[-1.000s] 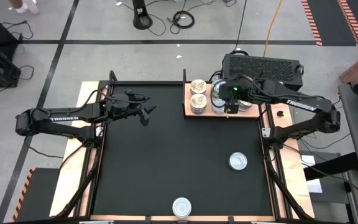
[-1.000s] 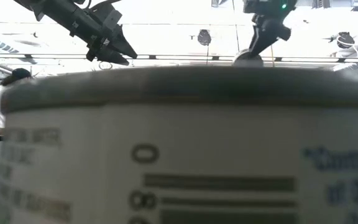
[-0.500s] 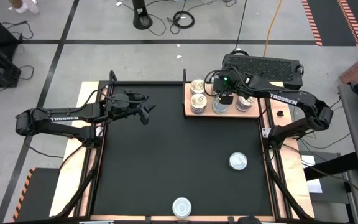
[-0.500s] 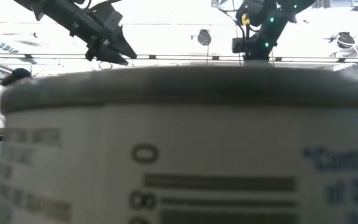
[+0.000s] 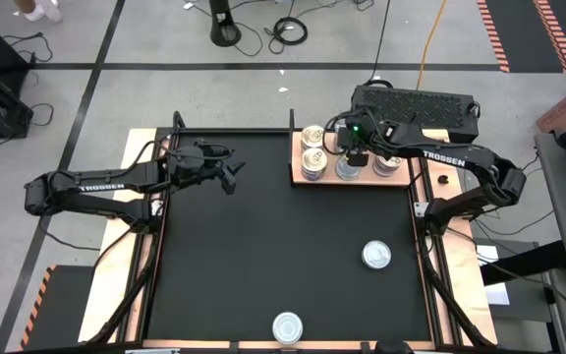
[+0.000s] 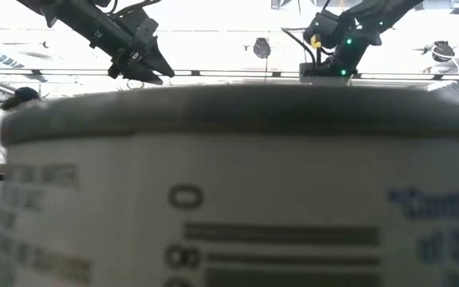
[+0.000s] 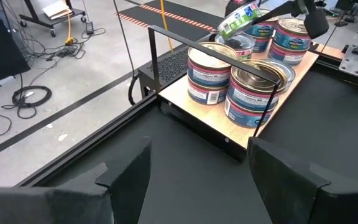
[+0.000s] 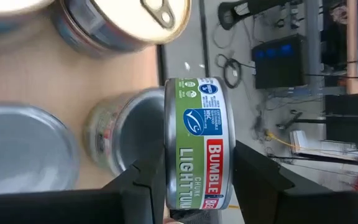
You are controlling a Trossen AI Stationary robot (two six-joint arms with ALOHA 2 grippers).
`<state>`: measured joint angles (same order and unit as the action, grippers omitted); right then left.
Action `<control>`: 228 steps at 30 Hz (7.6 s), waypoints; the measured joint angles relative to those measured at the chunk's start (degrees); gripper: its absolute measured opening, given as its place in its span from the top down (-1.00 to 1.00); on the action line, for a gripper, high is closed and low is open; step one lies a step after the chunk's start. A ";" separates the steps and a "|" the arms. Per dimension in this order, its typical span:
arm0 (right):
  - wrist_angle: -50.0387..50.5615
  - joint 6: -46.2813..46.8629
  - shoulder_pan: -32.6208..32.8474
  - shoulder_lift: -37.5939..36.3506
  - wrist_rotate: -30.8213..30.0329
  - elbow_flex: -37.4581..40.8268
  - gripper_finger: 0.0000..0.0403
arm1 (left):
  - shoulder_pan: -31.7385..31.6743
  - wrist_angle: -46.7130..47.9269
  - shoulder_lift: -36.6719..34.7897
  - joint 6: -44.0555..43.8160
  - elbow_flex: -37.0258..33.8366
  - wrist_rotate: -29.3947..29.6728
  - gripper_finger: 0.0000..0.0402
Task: Stack canned seafood by type on shelf
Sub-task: Stack the green tuna can on top of the other green tuna can on the shelf, then adjust the blue pink tuna can on the shelf
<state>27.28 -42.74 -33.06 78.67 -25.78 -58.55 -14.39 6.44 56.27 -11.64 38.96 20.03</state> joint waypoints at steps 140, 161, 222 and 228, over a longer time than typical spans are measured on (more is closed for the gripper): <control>4.19 17.72 32.06 2.26 -17.87 4.15 -0.58 | -7.05 0.98 16.88 19.45 15.44 -19.01 -0.31; 2.84 8.74 31.19 4.12 -13.72 4.34 -0.58 | -8.52 -16.91 7.76 16.92 -2.01 -18.45 -0.31; -0.48 -0.43 26.05 8.22 -23.46 4.38 -0.58 | -10.73 -19.35 7.78 17.06 -1.99 -17.19 -0.31; 7.54 11.92 26.05 0.17 -21.90 4.36 -0.58 | -8.49 -22.47 7.80 4.82 -1.53 -19.98 -0.31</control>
<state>34.82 -30.82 -7.01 78.85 -47.68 -54.19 -22.88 -16.03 64.07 -6.82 37.43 0.05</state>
